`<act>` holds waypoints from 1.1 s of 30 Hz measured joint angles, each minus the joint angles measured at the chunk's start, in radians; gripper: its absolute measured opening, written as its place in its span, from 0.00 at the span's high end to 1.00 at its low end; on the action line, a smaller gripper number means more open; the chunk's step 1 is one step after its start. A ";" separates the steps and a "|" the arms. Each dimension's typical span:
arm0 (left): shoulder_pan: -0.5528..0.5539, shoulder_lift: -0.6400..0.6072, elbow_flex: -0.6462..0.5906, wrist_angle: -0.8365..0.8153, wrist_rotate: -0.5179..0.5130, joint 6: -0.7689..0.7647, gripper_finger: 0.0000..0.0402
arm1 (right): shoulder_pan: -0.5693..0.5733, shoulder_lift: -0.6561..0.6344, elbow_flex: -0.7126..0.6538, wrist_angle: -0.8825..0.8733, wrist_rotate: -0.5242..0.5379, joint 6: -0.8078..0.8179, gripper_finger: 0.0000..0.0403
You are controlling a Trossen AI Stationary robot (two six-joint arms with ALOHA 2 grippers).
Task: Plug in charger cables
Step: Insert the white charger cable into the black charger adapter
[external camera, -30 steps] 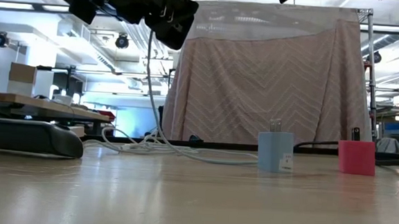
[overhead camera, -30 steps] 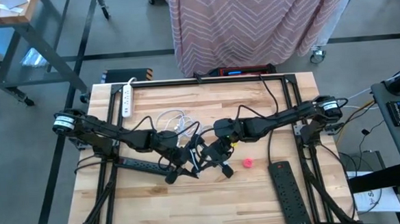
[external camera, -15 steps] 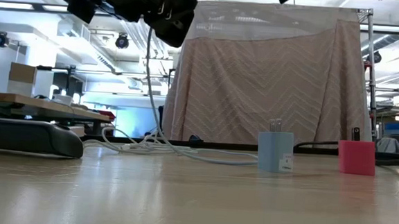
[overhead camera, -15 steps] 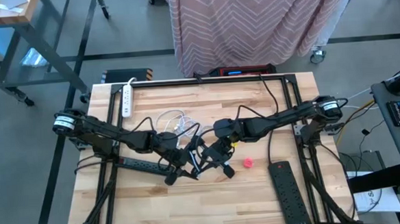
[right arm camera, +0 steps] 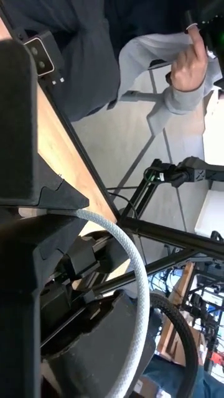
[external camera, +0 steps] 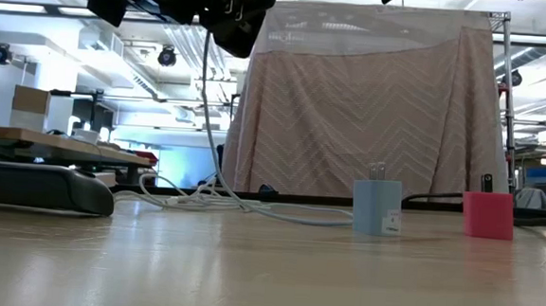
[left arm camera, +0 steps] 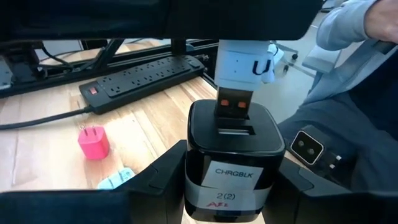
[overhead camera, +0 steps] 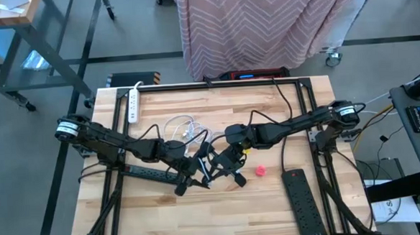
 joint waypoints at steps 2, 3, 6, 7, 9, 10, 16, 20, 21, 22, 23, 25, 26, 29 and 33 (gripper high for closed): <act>-0.004 0.000 0.000 0.008 -0.003 0.005 0.67 | 0.000 0.000 0.000 0.007 -0.004 -0.001 1.00; -0.007 0.000 0.000 0.014 -0.004 0.005 0.67 | 0.000 0.000 0.000 0.013 -0.011 0.000 1.00; -0.011 0.000 -0.002 0.024 -0.005 -0.001 0.66 | 0.000 0.000 0.000 0.019 -0.021 -0.001 1.00; -0.012 0.000 -0.002 0.024 -0.005 -0.001 0.66 | 0.000 0.000 0.000 0.018 -0.028 -0.005 1.00; -0.016 0.000 -0.002 0.025 -0.012 -0.004 0.65 | 0.000 0.000 0.000 0.019 -0.035 -0.006 1.00; -0.018 0.000 -0.002 0.026 -0.015 -0.004 0.65 | 0.000 0.000 0.000 0.019 -0.035 -0.007 1.00; -0.037 0.001 -0.016 0.082 -0.044 -0.016 0.66 | 0.006 0.000 -0.001 0.046 -0.038 -0.007 1.00; -0.045 0.001 -0.021 0.106 -0.055 -0.035 0.65 | 0.008 -0.001 -0.001 0.053 -0.038 -0.009 1.00; -0.045 0.001 -0.021 0.106 -0.055 -0.042 0.65 | 0.008 -0.001 -0.001 0.051 -0.038 -0.009 1.00; -0.045 0.002 -0.021 0.105 -0.055 -0.051 0.65 | 0.008 -0.001 -0.001 0.048 -0.038 -0.009 1.00; -0.045 0.002 -0.021 0.106 -0.055 -0.062 0.66 | 0.008 -0.001 -0.001 0.048 -0.038 -0.009 1.00; -0.045 0.002 -0.021 0.108 -0.055 -0.075 0.67 | 0.008 -0.001 -0.001 0.048 -0.039 -0.009 1.00; -0.045 0.002 -0.021 0.111 -0.055 -0.078 0.67 | 0.008 -0.001 -0.001 0.048 -0.039 -0.008 1.00; -0.045 0.002 -0.021 0.112 -0.054 -0.087 0.66 | 0.008 -0.001 -0.001 0.049 -0.039 -0.001 1.00; -0.041 0.002 -0.013 0.111 -0.029 -0.162 0.65 | 0.008 -0.001 0.000 0.051 -0.041 0.011 1.00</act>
